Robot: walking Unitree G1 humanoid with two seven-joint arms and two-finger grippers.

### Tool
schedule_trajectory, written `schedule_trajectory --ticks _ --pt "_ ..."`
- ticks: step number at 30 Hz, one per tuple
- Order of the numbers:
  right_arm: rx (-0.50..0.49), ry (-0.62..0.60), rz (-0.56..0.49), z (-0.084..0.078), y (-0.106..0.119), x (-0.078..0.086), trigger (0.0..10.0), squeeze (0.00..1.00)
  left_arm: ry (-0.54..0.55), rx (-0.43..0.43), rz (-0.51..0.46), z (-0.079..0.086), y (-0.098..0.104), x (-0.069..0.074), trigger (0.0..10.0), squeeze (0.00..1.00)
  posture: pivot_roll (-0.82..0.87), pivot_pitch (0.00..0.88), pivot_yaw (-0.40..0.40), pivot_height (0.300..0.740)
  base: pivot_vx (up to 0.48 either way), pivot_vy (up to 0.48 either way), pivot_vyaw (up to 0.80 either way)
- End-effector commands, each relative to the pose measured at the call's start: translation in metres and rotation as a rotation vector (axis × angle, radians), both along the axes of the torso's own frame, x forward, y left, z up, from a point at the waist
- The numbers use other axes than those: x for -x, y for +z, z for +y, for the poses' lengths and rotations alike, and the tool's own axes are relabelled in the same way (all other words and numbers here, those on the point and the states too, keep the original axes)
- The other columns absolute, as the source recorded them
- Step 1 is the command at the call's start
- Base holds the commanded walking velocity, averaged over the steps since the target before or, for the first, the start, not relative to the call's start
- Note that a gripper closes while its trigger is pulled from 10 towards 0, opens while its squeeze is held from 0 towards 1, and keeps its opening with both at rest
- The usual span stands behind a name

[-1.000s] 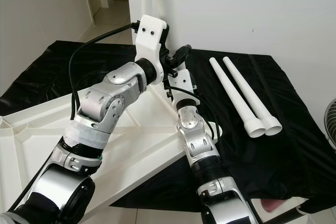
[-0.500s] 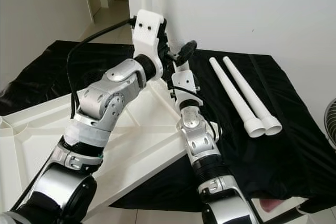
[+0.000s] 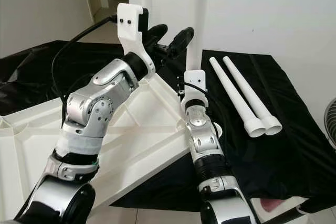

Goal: Building children table

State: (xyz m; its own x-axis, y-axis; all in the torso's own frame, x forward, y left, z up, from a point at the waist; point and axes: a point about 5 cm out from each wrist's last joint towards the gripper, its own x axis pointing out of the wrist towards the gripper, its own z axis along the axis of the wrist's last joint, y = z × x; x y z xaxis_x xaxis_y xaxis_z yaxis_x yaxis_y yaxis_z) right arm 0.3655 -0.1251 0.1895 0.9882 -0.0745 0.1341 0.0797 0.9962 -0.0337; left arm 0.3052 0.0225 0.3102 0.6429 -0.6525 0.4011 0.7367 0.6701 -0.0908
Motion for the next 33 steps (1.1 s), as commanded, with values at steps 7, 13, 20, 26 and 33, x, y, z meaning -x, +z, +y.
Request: schedule_trajectory --ticks 7,13,20,26,33 --pt "-0.038 -0.02 -0.032 -0.016 0.011 0.005 10.0 0.0 -0.113 -0.151 -0.021 0.002 -0.031 0.012 10.0 0.0 0.0 0.017 0.011 0.74 0.0 0.0 0.0" --pt "-0.002 0.004 -0.05 -0.028 0.009 0.016 10.0 0.0 -0.062 -0.265 0.072 0.018 -0.071 0.011 10.0 0.0 -0.01 0.025 0.011 0.74 0.0 0.0 0.0" --pt "0.011 0.002 -0.058 -0.04 0.008 0.03 10.0 0.0 -0.029 -0.438 0.118 0.024 -0.106 0.014 10.0 0.0 -0.01 0.03 0.011 0.74 0.0 0.0 0.0" --pt "0.004 0.002 -0.055 -0.043 0.006 0.039 10.0 0.0 -0.014 -0.522 0.13 0.026 -0.122 0.016 10.0 0.0 -0.02 0.032 0.012 0.74 0.0 0.0 0.0" --pt "-0.004 0.004 -0.065 -0.047 0.009 0.049 10.0 0.0 -0.002 -0.668 0.23 0.026 -0.153 0.018 10.0 0.0 -0.03 0.02 0.016 0.74 0.0 0.0 0.0"
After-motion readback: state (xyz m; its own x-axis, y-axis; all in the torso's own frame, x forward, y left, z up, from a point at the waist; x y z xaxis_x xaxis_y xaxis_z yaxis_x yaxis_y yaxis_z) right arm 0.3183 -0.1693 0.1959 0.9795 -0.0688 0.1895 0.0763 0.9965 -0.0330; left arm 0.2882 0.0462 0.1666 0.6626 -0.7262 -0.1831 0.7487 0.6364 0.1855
